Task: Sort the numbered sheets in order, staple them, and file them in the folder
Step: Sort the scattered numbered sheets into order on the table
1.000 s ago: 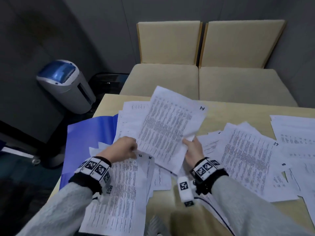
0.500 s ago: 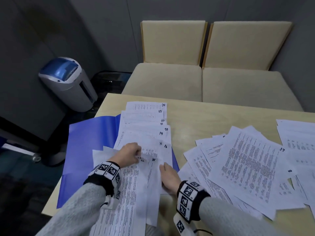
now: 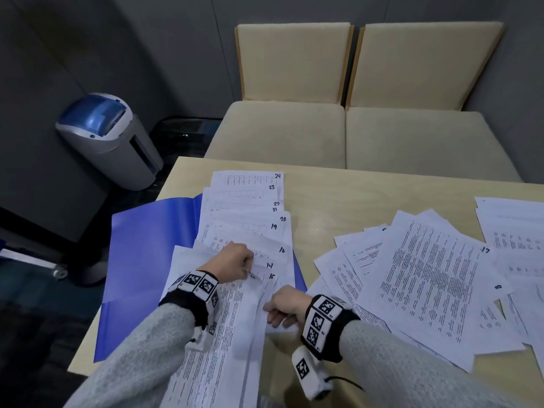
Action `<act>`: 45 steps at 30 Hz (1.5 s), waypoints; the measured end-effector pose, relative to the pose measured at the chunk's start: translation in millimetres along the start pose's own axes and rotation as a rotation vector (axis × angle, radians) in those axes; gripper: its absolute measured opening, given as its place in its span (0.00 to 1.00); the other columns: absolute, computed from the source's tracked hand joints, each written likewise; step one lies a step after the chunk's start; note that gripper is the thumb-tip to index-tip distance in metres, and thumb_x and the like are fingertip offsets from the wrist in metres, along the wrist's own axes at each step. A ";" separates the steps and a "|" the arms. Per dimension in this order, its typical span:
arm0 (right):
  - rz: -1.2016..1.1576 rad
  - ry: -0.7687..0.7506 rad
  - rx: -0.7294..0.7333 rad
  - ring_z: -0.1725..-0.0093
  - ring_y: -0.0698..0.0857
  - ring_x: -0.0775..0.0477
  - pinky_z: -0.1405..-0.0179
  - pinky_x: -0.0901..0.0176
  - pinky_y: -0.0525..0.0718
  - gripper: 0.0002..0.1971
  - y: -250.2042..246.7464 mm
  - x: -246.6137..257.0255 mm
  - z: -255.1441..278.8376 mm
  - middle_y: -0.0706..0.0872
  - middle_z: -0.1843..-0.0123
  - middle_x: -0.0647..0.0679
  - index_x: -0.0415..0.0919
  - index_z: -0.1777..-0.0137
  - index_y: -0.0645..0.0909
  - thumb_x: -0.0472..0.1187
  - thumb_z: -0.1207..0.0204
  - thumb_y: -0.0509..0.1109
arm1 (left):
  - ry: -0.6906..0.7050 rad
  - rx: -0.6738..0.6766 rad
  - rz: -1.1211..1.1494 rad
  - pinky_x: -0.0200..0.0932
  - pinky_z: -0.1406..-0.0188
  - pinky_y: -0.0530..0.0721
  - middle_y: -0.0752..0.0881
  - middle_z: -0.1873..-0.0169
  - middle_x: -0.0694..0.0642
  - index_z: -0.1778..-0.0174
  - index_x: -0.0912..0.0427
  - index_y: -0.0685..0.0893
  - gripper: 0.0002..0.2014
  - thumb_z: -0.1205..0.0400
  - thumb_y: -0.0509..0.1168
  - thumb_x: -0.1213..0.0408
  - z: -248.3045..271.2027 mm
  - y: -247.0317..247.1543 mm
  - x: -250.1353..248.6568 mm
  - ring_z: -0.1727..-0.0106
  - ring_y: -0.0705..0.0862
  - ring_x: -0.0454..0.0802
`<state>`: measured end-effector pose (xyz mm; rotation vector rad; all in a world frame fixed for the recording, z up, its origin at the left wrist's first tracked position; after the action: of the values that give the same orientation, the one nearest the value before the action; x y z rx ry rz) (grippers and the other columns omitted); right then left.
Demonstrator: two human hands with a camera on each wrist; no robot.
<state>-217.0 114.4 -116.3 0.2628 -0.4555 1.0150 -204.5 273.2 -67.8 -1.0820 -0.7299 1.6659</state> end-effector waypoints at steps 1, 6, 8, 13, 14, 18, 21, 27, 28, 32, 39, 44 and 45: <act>-0.026 0.014 0.016 0.77 0.79 0.49 0.82 0.68 0.69 0.06 -1.8 -0.8 -0.2 0.85 0.73 0.42 0.35 0.59 0.75 0.34 0.20 0.65 | -0.015 0.017 -0.012 0.42 0.38 0.72 0.81 0.65 0.48 0.68 0.54 0.77 0.10 0.29 0.69 0.73 -2.2 1.3 0.0 0.56 0.80 0.50; -0.107 0.030 0.015 0.76 0.85 0.50 0.77 0.62 0.82 0.05 -10.3 -6.6 -4.8 0.88 0.69 0.41 0.33 0.57 0.77 0.33 0.20 0.64 | -0.027 0.064 -0.130 0.48 0.36 0.69 0.77 0.57 0.51 0.60 0.55 0.75 0.10 0.28 0.71 0.67 -14.8 5.3 -3.2 0.52 0.75 0.52; -0.135 0.033 0.007 0.76 0.85 0.49 0.76 0.61 0.83 0.05 -11.1 -7.5 -5.5 0.88 0.68 0.40 0.32 0.56 0.77 0.33 0.20 0.64 | -0.043 0.090 -0.175 0.54 0.27 0.64 0.78 0.52 0.52 0.53 0.54 0.78 0.11 0.28 0.71 0.64 -18.6 7.8 -3.2 0.44 0.76 0.54; -0.122 -0.018 -0.026 0.76 0.79 0.46 0.77 0.59 0.78 0.04 -15.1 -7.8 -0.3 0.83 0.67 0.38 0.34 0.56 0.75 0.34 0.22 0.67 | -0.092 0.205 -0.323 0.69 0.20 0.46 0.72 0.34 0.55 0.30 0.55 0.72 0.31 0.28 0.74 0.57 -18.2 18.2 -5.5 0.28 0.66 0.57; -0.098 -0.047 -0.058 0.75 0.78 0.46 0.78 0.60 0.77 0.05 -20.5 -9.0 2.1 0.82 0.67 0.38 0.36 0.55 0.75 0.36 0.24 0.70 | -0.099 0.208 -0.334 0.70 0.21 0.45 0.69 0.33 0.55 0.30 0.54 0.71 0.32 0.30 0.75 0.57 -17.7 19.6 -8.1 0.28 0.65 0.57; -0.062 -0.216 -0.329 0.74 0.79 0.45 0.77 0.58 0.77 0.04 -78.1 -23.5 26.1 0.83 0.69 0.42 0.41 0.59 0.78 0.40 0.27 0.71 | -0.102 -0.035 -0.246 0.68 0.22 0.47 0.65 0.32 0.53 0.33 0.51 0.69 0.25 0.25 0.65 0.63 -28.4 12.0 -38.6 0.29 0.67 0.56; -0.013 -0.290 -0.644 0.64 0.84 0.49 0.58 0.55 0.86 0.04 -148.7 -56.5 58.4 0.87 0.60 0.46 0.42 0.55 0.81 0.40 0.21 0.66 | 0.054 -0.282 -0.126 0.56 0.32 0.65 0.73 0.37 0.55 0.35 0.55 0.74 0.21 0.25 0.60 0.70 -48.8 6.7 -93.3 0.36 0.74 0.57; -0.266 0.207 -1.206 0.28 0.69 0.33 0.28 0.41 0.67 0.20 -248.5 -173.2 126.8 0.67 0.27 0.35 0.41 0.32 0.72 0.36 0.23 0.66 | 0.137 -0.194 0.329 0.42 0.54 0.76 0.78 0.45 0.57 0.39 0.60 0.75 0.11 0.16 0.59 0.64 -89.5 41.5 -207.2 0.53 0.78 0.51; -0.343 0.236 -1.190 0.28 0.68 0.32 0.29 0.42 0.68 0.23 -253.3 -184.0 131.6 0.66 0.27 0.33 0.39 0.29 0.69 0.35 0.24 0.66 | 0.079 -0.141 0.398 0.42 0.52 0.75 0.77 0.44 0.58 0.37 0.61 0.73 0.13 0.17 0.60 0.64 -94.9 49.4 -218.3 0.50 0.79 0.53; -0.457 0.165 -1.114 0.29 0.73 0.32 0.33 0.46 0.74 0.27 -266.8 -195.6 132.0 0.68 0.26 0.33 0.36 0.26 0.67 0.38 0.24 0.69 | -0.211 -0.026 0.639 0.48 0.42 0.81 0.74 0.37 0.62 0.31 0.62 0.67 0.25 0.21 0.66 0.59 -112.3 74.1 -234.8 0.42 0.82 0.61; -0.472 0.059 -1.059 0.30 0.76 0.35 0.31 0.49 0.74 0.22 -275.3 -190.5 128.8 0.78 0.29 0.36 0.33 0.29 0.72 0.38 0.22 0.67 | -0.132 -0.113 0.775 0.51 0.53 0.89 0.91 0.52 0.55 0.47 0.58 0.86 0.11 0.24 0.68 0.63 -104.7 70.2 -240.8 0.55 0.89 0.52; -0.333 0.087 -1.037 0.47 0.79 0.37 0.51 0.57 0.73 0.06 -287.5 -197.3 133.7 0.81 0.52 0.38 0.35 0.50 0.78 0.28 0.22 0.61 | -0.014 0.022 0.734 0.42 0.59 0.86 0.90 0.57 0.50 0.50 0.58 0.86 0.09 0.23 0.72 0.59 -100.2 67.3 -237.9 0.58 0.88 0.48; -0.307 0.097 -1.026 0.49 0.77 0.38 0.53 0.57 0.72 0.07 -292.0 -201.4 133.6 0.80 0.53 0.38 0.35 0.52 0.77 0.27 0.23 0.59 | -0.029 -0.029 0.696 0.42 0.61 0.84 0.88 0.60 0.49 0.52 0.57 0.84 0.10 0.22 0.71 0.55 -100.4 65.5 -232.8 0.60 0.86 0.48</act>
<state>-87.7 -241.3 -96.9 -0.6180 -0.7605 0.3980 -111.6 29.5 -92.1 -1.4372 -0.4081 2.2554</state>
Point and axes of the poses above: each hand's wrist, its own z-axis away from the middle knuckle, its own y-axis out of the palm, x = y × z, the point moved 4 cm from there along -z, towards the middle knuckle
